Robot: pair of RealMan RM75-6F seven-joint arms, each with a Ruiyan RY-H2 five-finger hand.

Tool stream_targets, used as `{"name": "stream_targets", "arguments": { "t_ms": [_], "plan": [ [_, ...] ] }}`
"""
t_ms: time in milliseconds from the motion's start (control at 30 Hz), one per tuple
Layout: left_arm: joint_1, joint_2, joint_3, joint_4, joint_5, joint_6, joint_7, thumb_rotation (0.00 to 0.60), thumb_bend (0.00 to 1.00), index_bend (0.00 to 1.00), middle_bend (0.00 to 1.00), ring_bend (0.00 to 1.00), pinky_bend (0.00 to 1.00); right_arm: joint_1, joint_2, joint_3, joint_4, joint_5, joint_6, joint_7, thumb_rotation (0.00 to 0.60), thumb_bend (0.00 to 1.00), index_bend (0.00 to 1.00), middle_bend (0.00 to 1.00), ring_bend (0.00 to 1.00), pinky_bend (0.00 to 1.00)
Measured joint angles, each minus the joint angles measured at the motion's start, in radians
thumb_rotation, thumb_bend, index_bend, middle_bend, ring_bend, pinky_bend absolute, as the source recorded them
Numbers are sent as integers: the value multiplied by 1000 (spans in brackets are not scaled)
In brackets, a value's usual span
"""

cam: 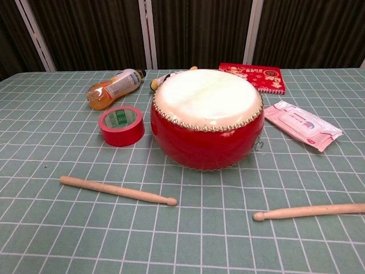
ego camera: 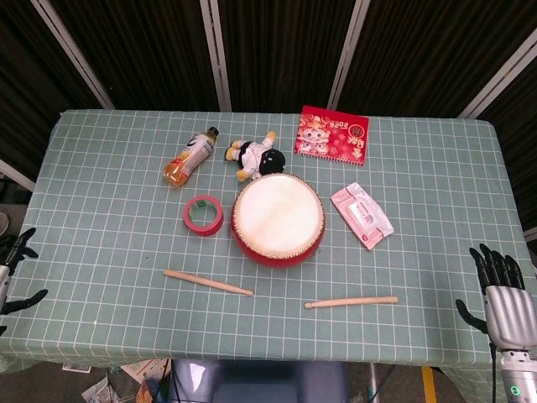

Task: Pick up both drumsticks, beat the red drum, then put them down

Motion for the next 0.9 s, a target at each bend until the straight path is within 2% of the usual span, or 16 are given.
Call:
{"name": "stream_targets", "arguments": {
  "t_ms": [33,133,233,533,633,900],
  "plan": [
    [-8,2,0,-8,1,-15,3,600,118,366,993,996,1000,0,1,0,-1,-1,1,1,600,318,0,0,0,0],
    [-46,4,-1,-46,2,-79,36,600,160,469,1000,1000,1000,0,-1,-1,1,-5,2,-3,600,318,0,0,0,0],
    [-88,-3,-9,-92,-5,-140,104,600,185,503,1000,1000,1000,0,-2,-2,1,-5,2,-4,600,317,0,0,0,0],
    [-216,-78,-50,-234,-142,-333,370,600,227,499,1000,1000,1000,-3,4,-3,3,-5,2,16,600,318,0,0,0,0],
    [-251,-122,-62,-253,-197,-372,458,600,268,487,1000,1000,1000,-3,6,-3,3,-4,1,21,600,317,0,0,0,0],
    [-337,-260,-78,-258,-385,-438,672,600,273,455,1000,1000,1000,-2,9,-4,2,-4,-4,30,600,318,0,0,0,0]
  ]
}}
